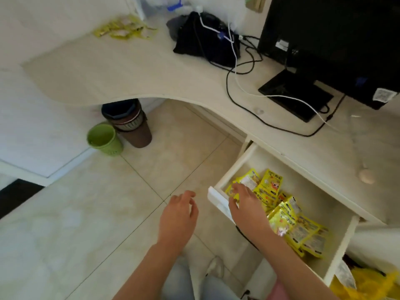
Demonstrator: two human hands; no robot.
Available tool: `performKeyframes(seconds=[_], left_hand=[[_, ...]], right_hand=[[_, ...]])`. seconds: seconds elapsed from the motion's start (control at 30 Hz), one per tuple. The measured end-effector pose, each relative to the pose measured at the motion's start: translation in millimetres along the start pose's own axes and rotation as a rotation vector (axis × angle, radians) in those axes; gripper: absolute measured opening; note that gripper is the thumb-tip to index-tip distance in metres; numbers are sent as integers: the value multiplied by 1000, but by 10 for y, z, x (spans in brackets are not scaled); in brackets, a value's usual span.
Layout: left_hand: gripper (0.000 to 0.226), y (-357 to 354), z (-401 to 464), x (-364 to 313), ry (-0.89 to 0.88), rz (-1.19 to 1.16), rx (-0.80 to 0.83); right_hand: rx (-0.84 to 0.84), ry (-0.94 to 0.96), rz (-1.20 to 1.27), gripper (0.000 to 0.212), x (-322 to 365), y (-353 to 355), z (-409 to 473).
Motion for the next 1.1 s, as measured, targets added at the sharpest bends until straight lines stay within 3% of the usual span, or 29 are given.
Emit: performKeyframes(seconds=[0.3, 0.63, 1.1], left_hand=[[28, 1107, 238, 779, 123, 87, -126], [27, 2307, 848, 1584, 206, 72, -232], [26, 3139, 2105, 1944, 241, 51, -355]], right_hand=[[55, 183, -48, 36, 1278, -239, 435], [98, 228, -33, 36, 2630, -619, 1085], [113, 287, 22, 34, 3674, -642, 2362]])
Point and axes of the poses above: each hand's wrist, its own z-axis towards the middle knuckle, its own y-axis out of the back of the hand, x = y × z, the point moved 7 cm from there along z, towards the middle knuckle, and after that the axes turned 14 degrees about -z, right-handed, at the moved point
